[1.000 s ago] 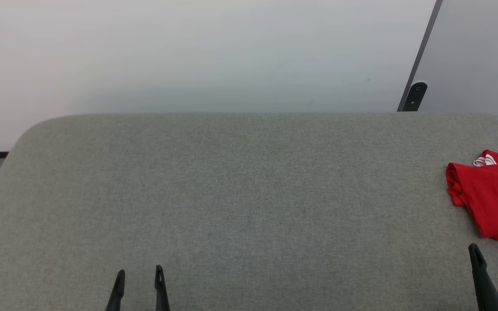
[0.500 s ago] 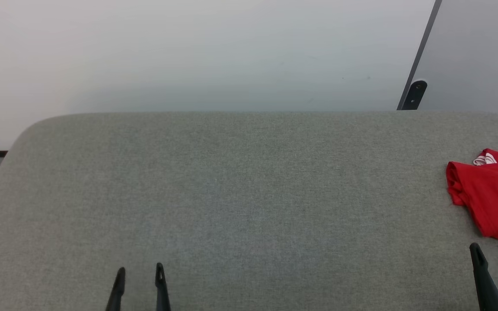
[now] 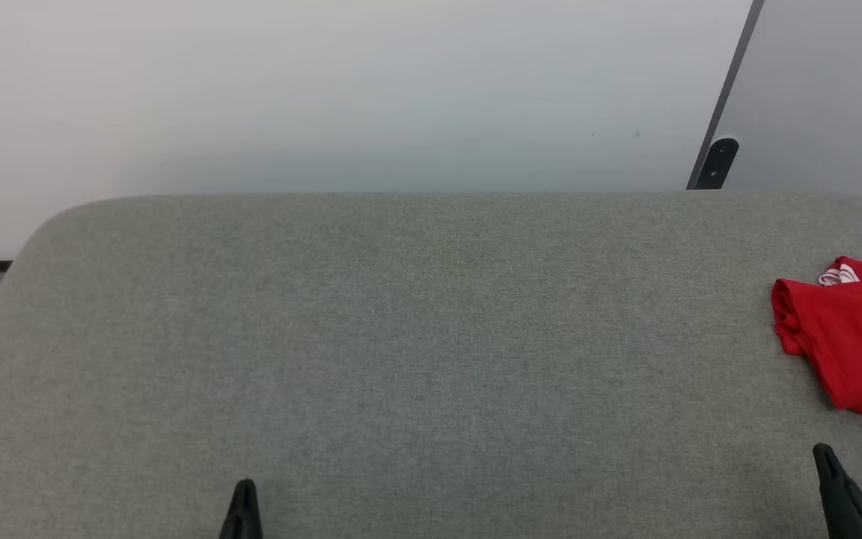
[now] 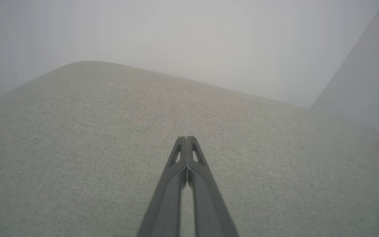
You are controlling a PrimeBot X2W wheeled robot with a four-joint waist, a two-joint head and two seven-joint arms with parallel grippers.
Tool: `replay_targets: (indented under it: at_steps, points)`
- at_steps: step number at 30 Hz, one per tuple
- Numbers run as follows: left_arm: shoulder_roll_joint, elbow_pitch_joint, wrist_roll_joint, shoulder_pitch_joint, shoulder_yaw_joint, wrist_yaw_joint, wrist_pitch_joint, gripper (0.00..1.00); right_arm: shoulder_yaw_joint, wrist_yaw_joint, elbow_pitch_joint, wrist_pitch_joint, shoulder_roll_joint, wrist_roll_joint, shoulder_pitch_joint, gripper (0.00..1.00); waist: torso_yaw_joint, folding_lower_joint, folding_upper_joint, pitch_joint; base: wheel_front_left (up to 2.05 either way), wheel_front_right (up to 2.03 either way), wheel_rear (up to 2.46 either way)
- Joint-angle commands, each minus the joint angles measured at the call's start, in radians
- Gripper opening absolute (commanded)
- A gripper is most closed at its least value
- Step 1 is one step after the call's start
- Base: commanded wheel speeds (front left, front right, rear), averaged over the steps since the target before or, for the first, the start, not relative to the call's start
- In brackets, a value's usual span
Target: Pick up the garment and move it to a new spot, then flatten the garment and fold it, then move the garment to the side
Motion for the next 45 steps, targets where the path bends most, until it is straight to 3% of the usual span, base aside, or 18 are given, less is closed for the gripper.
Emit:
replay_targets:
  at_steps: [1,18,45]
  points:
    - [0.004,-0.006,-0.044,-0.029,0.010,-0.014,0.005,0.00,-0.007,0.000,-0.005,0.005,-0.002,0.032,-0.030,0.00,0.000,0.0000,0.0000,0.000,0.00,0.00,0.00]
    - [0.003,0.070,-0.356,-0.110,0.053,-0.096,0.068,0.00,-0.015,0.000,0.071,0.040,0.034,0.244,-0.105,0.00,-0.004,0.0000,0.0000,0.003,0.00,0.00,0.00]
    - [-0.006,0.138,-0.702,-0.195,0.114,-0.185,0.149,0.00,-0.026,0.000,0.156,0.083,0.076,0.482,-0.189,0.00,-0.008,0.0000,0.0000,0.008,0.00,0.00,0.00]
